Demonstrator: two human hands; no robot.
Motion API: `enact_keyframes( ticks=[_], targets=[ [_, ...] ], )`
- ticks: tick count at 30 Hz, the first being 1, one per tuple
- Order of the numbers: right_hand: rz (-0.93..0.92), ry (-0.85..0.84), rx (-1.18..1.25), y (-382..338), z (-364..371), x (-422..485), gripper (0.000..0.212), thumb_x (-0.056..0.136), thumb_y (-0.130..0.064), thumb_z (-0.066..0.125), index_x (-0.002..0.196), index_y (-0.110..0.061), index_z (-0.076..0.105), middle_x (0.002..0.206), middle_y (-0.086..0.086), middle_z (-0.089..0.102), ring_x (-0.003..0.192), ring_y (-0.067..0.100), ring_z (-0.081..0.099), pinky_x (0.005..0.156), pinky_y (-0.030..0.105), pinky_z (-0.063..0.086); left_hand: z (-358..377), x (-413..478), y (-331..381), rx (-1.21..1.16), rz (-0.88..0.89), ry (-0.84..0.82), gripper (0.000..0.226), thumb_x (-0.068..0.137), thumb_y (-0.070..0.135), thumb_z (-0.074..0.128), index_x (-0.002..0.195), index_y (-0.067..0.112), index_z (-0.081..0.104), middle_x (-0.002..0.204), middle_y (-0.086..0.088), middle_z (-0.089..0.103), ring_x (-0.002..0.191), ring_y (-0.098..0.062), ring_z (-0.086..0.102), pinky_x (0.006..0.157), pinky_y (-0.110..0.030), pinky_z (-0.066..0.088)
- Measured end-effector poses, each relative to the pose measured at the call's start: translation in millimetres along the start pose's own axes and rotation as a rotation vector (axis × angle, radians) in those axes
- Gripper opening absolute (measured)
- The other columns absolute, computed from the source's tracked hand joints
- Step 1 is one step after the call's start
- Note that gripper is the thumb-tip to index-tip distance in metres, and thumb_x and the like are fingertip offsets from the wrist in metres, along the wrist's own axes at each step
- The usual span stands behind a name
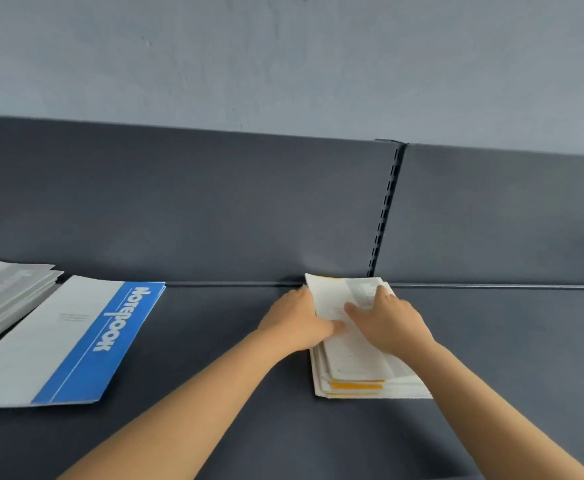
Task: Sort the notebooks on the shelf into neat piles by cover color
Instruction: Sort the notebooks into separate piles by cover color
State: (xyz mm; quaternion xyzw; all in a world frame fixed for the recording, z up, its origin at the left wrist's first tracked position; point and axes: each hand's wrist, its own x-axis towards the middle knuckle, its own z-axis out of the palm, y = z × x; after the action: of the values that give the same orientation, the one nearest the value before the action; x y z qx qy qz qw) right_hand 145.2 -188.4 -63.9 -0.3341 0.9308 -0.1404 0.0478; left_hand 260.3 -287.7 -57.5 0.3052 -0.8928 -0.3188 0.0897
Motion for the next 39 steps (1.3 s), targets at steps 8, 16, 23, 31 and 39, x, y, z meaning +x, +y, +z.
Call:
enact_keyframes(
  ticks=[8, 16, 23, 31, 39],
  targets=[
    [-0.007, 0.003, 0.203, 0.0, -7.7, 2.2, 0.058, 0.094, -0.048, 0.040, 0.138, -0.011, 0.033, 0.137, 0.009, 0.044, 0.124, 0.031, 0.041, 0.099, 0.042, 0.038, -1.9, 5.1, 5.1, -0.408, 0.073, 0.144, 0.026, 0.095, 0.012, 0.050, 0.120, 0.018, 0.044, 0.109, 0.004, 0.059, 0.098, -0.017, 0.059, 0.075, -0.028, 0.049],
    [-0.118, 0.019, 0.695, -48.9, -40.2, -17.2, 0.023, 0.082, 0.000, 0.058, 0.103, -0.008, 0.054, 0.096, 0.013, 0.058, 0.096, 0.031, 0.057, 0.086, 0.049, 0.050, -61.8, -24.7, -18.5, -0.503, 0.039, 0.213, 0.026, 0.095, 0.012, 0.049, 0.118, 0.024, 0.052, 0.112, 0.010, 0.064, 0.103, -0.013, 0.061, 0.076, -0.026, 0.048],
    [-0.380, -0.036, 0.639, -149.1, -27.2, -49.8, 0.031, 0.081, 0.002, 0.056, 0.098, -0.020, 0.044, 0.111, -0.001, 0.038, 0.106, 0.023, 0.042, 0.064, 0.024, 0.039, -135.7, -69.5, -85.2, -0.312, -0.039, 0.227, 0.023, 0.086, 0.017, 0.068, 0.108, 0.015, 0.064, 0.103, 0.002, 0.071, 0.095, -0.017, 0.067, 0.076, -0.031, 0.052],
    [-0.416, -0.169, 0.785, -307.8, 32.8, -83.7, 0.031, 0.071, 0.001, 0.058, 0.085, -0.025, 0.051, 0.120, 0.011, 0.050, 0.108, 0.029, 0.052, 0.056, 0.025, 0.044, -245.7, -125.3, -216.2, -0.180, -0.038, 0.276, 0.037, 0.075, 0.021, 0.078, 0.109, 0.018, 0.064, 0.104, 0.005, 0.071, 0.098, -0.016, 0.067, 0.087, -0.038, 0.055],
    [-0.204, -0.158, 0.920, -431.4, 96.1, -100.4, 0.053, 0.084, -0.008, 0.063, 0.134, -0.016, 0.048, 0.122, 0.003, 0.050, 0.105, 0.022, 0.052, 0.081, 0.029, 0.040, -327.3, -148.8, -311.7, 0.261, -0.058, 0.321, 0.047, 0.078, 0.035, 0.072, 0.112, 0.012, 0.050, 0.118, -0.001, 0.040, 0.102, -0.021, 0.053, 0.084, -0.032, 0.047]
  ],
)
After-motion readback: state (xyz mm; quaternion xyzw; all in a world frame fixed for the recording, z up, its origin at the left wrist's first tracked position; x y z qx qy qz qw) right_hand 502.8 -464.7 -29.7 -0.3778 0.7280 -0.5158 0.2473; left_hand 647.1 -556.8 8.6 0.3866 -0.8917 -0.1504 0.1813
